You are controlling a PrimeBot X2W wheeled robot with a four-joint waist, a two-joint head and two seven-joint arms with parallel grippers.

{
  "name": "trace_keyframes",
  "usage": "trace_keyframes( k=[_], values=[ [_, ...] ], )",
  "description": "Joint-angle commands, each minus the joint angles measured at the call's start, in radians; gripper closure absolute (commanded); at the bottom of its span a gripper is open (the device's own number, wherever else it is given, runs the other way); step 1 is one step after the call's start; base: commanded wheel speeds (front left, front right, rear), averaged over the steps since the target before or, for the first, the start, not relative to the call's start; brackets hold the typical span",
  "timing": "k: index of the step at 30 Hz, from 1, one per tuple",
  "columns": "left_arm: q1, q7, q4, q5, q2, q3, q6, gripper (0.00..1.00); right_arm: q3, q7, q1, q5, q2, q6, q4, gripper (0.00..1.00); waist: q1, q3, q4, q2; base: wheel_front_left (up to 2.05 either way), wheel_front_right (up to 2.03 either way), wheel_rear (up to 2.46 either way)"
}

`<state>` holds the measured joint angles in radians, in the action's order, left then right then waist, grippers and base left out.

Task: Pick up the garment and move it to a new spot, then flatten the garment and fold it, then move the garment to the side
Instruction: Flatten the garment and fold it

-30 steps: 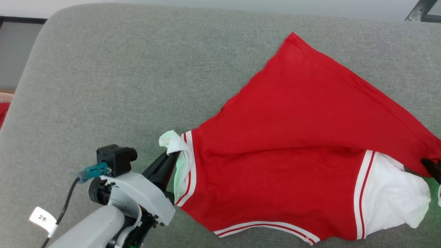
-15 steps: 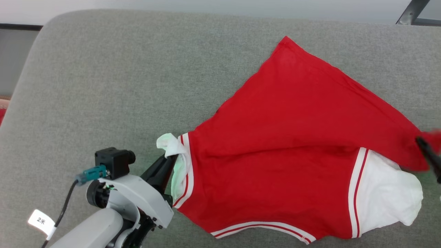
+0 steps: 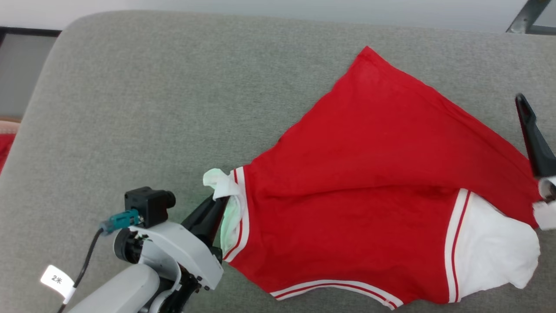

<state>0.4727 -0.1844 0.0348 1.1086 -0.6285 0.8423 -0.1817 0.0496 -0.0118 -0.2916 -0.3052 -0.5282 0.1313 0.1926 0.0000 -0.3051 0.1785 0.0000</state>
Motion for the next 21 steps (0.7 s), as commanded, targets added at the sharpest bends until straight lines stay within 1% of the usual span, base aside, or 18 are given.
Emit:
trace_keyframes(
  k=[1, 5, 8, 9, 11, 13, 16, 19, 20, 21],
  values=[
    [0.006, 0.000, -0.001, -0.005, 0.007, 0.001, 0.002, 0.93, 0.024, 0.014, -0.033, 0.001, 0.004, -0.001, -0.020, 0.00, 0.0000, -0.002, 0.013, 0.0000, 0.00, 0.00, 0.00],
    [0.012, -0.002, 0.001, -0.008, 0.018, 0.007, 0.007, 0.93, 0.111, -0.009, -0.153, -0.016, 0.005, -0.001, -0.105, 0.00, 0.0000, -0.008, 0.035, 0.0000, 0.00, 0.00, 0.00],
    [0.019, -0.001, 0.004, -0.014, 0.031, 0.014, 0.014, 0.93, 0.206, -0.098, -0.275, -0.066, -0.001, -0.001, -0.199, 0.00, 0.0000, -0.018, 0.057, 0.0000, 0.00, 0.00, 0.00],
    [0.024, 0.001, 0.006, -0.015, 0.041, 0.019, 0.016, 0.92, 0.223, -0.142, -0.317, -0.102, 0.001, -0.001, -0.247, 0.00, 0.0000, -0.022, 0.068, 0.0000, 0.00, 0.00, 0.00],
    [0.039, 0.003, 0.013, -0.021, 0.059, 0.028, 0.026, 0.93, 0.293, -0.222, -0.409, -0.160, -0.011, 0.000, -0.322, 0.00, 0.0000, -0.032, 0.091, 0.0000, 0.00, 0.00, 0.00],
    [0.055, 0.006, 0.026, -0.025, 0.078, 0.040, 0.039, 0.93, 0.341, -0.306, -0.495, -0.213, -0.024, -0.001, -0.411, 0.00, 0.0000, -0.042, 0.117, 0.0000, 0.00, 0.00, 0.00],
    [0.081, 0.010, 0.047, -0.033, 0.115, 0.057, 0.065, 0.93, 0.396, -0.405, -0.615, -0.277, -0.032, -0.001, -0.543, 0.00, 0.0000, -0.059, 0.161, 0.0000, 0.00, 0.00, 0.00],
    [0.103, 0.007, 0.074, -0.039, 0.152, 0.073, 0.088, 0.93, 0.440, -0.489, -0.709, -0.317, -0.031, -0.001, -0.669, 0.00, 0.0000, -0.074, 0.201, 0.0000, 0.00, 0.00, 0.00],
    [0.103, 0.007, 0.074, -0.039, 0.152, 0.073, 0.088, 0.93, 0.440, -0.489, -0.709, -0.317, -0.031, -0.001, -0.669, 0.00, 0.0000, -0.074, 0.201, 0.0000, 0.00, 0.00, 0.00],
    [0.109, 0.007, 0.085, -0.041, 0.164, 0.078, 0.096, 0.93, 0.451, -0.517, -0.736, -0.329, -0.029, -0.001, -0.708, 0.00, 0.0000, -0.079, 0.215, 0.0000, 0.00, 0.00, 0.00]
  ],
)
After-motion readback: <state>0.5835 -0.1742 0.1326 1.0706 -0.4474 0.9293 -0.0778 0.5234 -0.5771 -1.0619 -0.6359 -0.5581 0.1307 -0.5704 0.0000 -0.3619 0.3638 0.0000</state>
